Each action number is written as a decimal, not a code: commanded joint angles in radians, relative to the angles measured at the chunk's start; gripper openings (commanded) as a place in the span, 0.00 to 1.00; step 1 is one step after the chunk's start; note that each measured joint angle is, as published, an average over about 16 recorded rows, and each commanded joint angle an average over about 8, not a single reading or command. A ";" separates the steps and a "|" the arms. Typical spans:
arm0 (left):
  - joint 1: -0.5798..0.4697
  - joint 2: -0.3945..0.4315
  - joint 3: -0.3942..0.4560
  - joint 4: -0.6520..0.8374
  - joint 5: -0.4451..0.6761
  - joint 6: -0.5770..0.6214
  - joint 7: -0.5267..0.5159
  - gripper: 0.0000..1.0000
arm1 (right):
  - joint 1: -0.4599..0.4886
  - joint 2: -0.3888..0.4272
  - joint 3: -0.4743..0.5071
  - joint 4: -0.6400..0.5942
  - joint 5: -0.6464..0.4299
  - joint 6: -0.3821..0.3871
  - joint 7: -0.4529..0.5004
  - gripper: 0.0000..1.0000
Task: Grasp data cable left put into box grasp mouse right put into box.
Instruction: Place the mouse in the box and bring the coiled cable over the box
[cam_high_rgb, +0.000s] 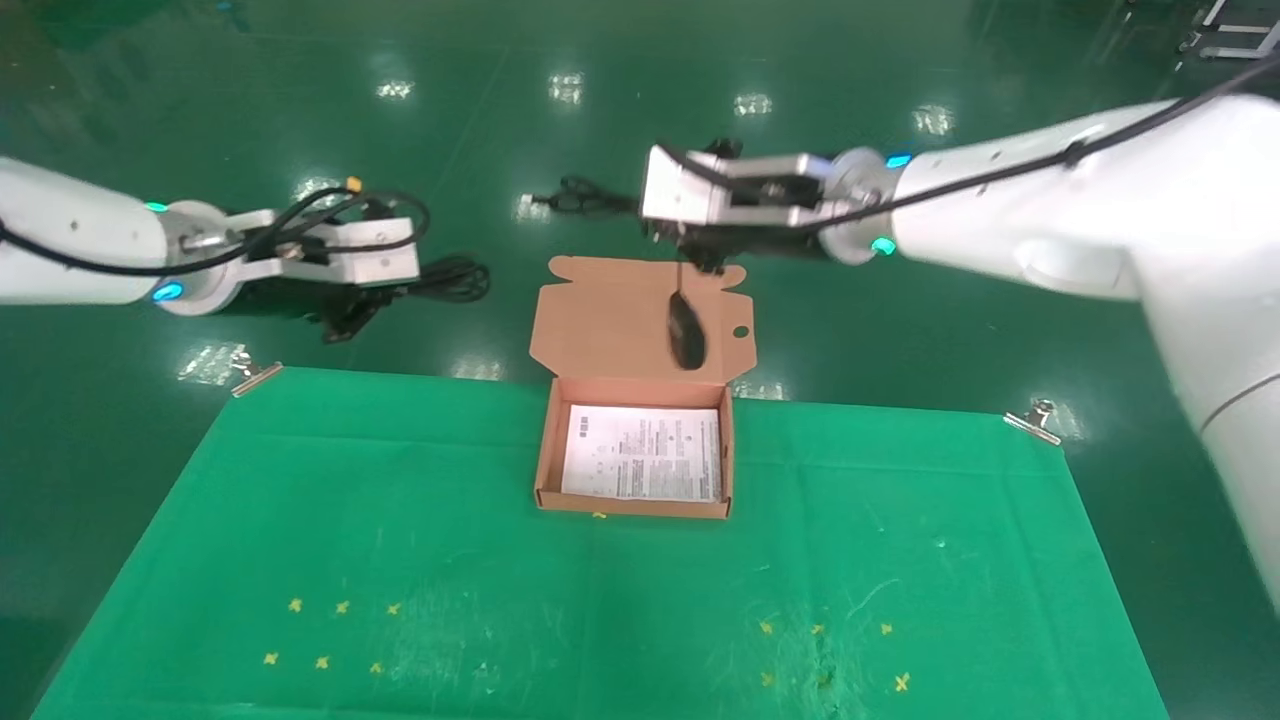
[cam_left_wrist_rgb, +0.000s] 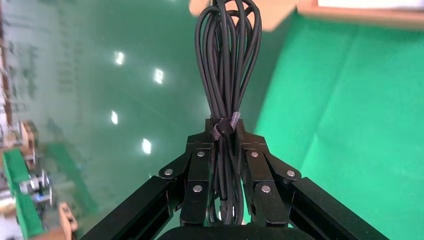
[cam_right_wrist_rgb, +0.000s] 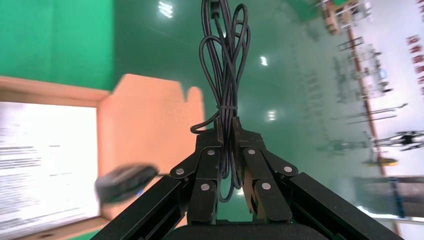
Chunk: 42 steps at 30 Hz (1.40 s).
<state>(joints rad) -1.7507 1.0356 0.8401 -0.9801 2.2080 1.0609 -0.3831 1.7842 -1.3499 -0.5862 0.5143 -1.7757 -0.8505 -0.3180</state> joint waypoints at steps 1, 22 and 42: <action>0.007 -0.013 0.006 -0.020 0.023 0.019 -0.035 0.00 | -0.013 -0.004 -0.008 -0.004 0.005 -0.001 0.004 0.00; 0.034 -0.051 0.025 -0.170 0.129 0.103 -0.198 0.00 | -0.104 -0.019 -0.299 0.072 0.168 0.105 0.176 0.00; 0.035 -0.053 0.025 -0.175 0.131 0.104 -0.202 0.00 | -0.103 -0.022 -0.606 -0.003 0.252 0.197 0.566 0.19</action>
<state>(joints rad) -1.7157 0.9828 0.8656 -1.1549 2.3393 1.1652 -0.5847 1.6803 -1.3725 -1.1844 0.5142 -1.5253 -0.6573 0.2340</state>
